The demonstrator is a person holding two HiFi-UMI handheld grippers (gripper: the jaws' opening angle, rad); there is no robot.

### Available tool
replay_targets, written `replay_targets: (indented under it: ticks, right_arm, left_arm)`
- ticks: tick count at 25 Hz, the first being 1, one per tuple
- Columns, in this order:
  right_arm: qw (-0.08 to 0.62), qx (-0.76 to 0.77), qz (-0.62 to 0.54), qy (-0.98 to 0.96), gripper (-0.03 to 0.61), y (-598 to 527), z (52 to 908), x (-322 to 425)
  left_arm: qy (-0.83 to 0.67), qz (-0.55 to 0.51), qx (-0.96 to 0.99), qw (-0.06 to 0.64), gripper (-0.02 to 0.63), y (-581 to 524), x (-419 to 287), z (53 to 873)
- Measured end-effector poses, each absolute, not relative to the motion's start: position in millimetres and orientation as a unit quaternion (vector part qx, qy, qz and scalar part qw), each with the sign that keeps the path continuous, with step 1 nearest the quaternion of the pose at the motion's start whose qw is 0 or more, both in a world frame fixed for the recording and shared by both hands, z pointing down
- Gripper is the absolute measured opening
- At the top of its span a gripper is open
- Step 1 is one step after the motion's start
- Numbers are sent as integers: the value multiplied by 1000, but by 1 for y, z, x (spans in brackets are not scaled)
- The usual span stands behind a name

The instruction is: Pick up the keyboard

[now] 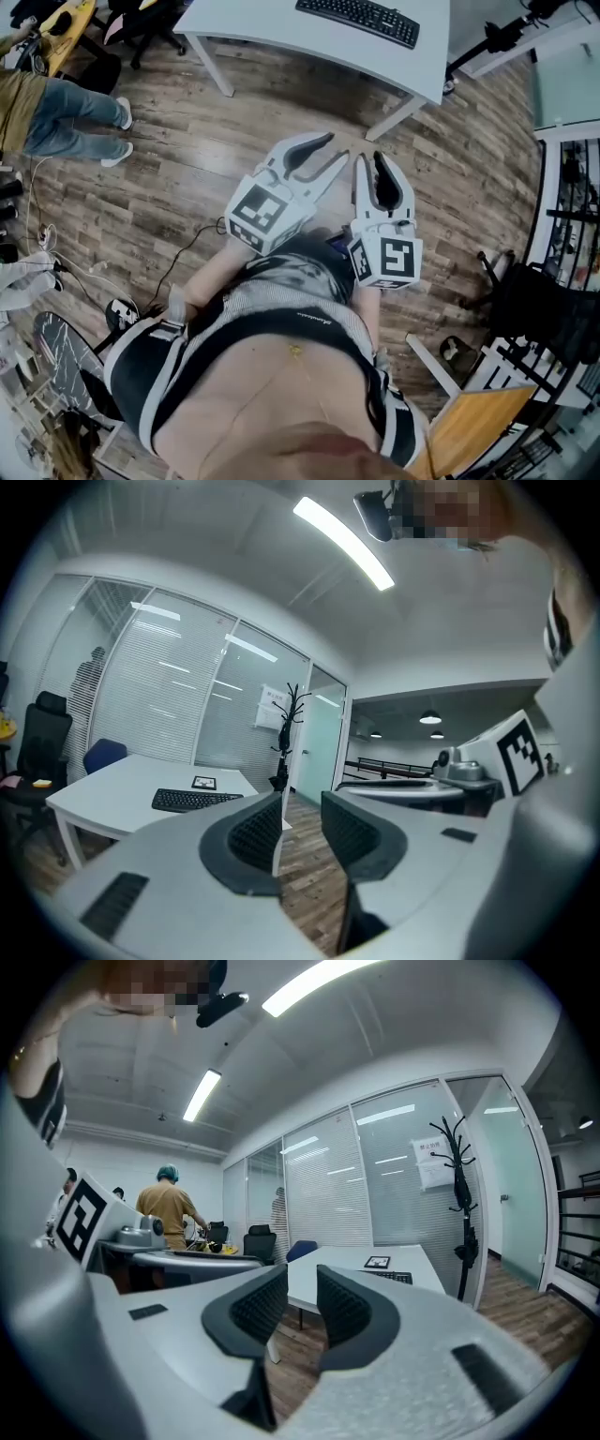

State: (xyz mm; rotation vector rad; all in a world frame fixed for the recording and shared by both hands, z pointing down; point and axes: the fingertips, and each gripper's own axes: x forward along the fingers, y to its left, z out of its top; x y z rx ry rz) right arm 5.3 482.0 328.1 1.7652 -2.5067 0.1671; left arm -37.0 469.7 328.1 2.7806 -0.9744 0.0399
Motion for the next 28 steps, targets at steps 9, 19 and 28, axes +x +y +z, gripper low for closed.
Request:
replay_targets:
  ticks: [9,19,28]
  right_arm:
    - [46,567,62,-820,112,479,334,-2]
    - [50,541,59,-838,118,440,335,-15]
    - [39,535,54,-842,121,383,324,-16]
  left_arm:
    - [-344,11,934,97,109,464,-50,336]
    - [-364,1,927,85,109,436,-61,327]
    - [-365,4,926,96,109,381,-58,326]
